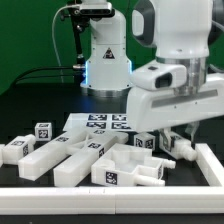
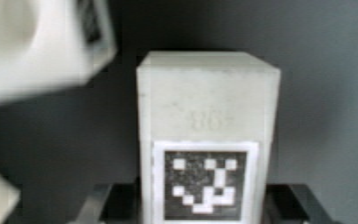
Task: Assemble chair
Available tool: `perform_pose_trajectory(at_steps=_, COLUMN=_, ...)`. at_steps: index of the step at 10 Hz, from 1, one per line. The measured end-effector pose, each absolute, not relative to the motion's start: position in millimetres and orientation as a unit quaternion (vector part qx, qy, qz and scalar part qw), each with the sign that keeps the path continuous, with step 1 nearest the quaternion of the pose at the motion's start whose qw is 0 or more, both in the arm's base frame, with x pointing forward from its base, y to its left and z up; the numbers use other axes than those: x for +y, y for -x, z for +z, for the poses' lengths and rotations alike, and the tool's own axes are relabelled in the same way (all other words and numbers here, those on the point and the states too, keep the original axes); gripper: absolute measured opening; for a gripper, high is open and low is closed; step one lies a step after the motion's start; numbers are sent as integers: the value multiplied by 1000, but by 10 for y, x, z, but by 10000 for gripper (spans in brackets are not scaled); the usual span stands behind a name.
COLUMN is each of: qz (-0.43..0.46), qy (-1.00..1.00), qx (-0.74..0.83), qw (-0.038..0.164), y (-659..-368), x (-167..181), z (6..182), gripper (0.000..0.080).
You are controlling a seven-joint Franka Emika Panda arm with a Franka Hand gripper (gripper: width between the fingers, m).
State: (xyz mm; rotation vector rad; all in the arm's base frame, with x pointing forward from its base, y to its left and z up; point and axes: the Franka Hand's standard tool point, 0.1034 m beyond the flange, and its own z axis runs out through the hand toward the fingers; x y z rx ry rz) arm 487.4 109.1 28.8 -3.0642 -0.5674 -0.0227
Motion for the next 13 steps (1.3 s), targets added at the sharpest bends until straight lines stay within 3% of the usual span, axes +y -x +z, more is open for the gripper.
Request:
perform_pose_trajectory(at_steps=3, qz=-14, qy=986, qx=-166, qw=12, y=-4452, x=1155, z=515, gripper=284)
perform_pose_trajectory(at_steps=6, qz=-14, qy=987, qx=-163, qw=14, y=-4452, x=1158, z=456, gripper=284)
perform_pose_trajectory(at_steps=8, qz=-20, qy=990, qx=-136, qw=24, y=-4318, x=1236, z=189, gripper=284)
perform_pose_trajectory(at_steps=9, qz=-29, qy=990, qx=-132, qw=27, y=-4291, x=1256, z=151, gripper=284)
perform_pose_trajectory(at_steps=13, qz=-27, qy=988, qx=-149, qw=26, y=-4301, x=1232, z=170, gripper=284)
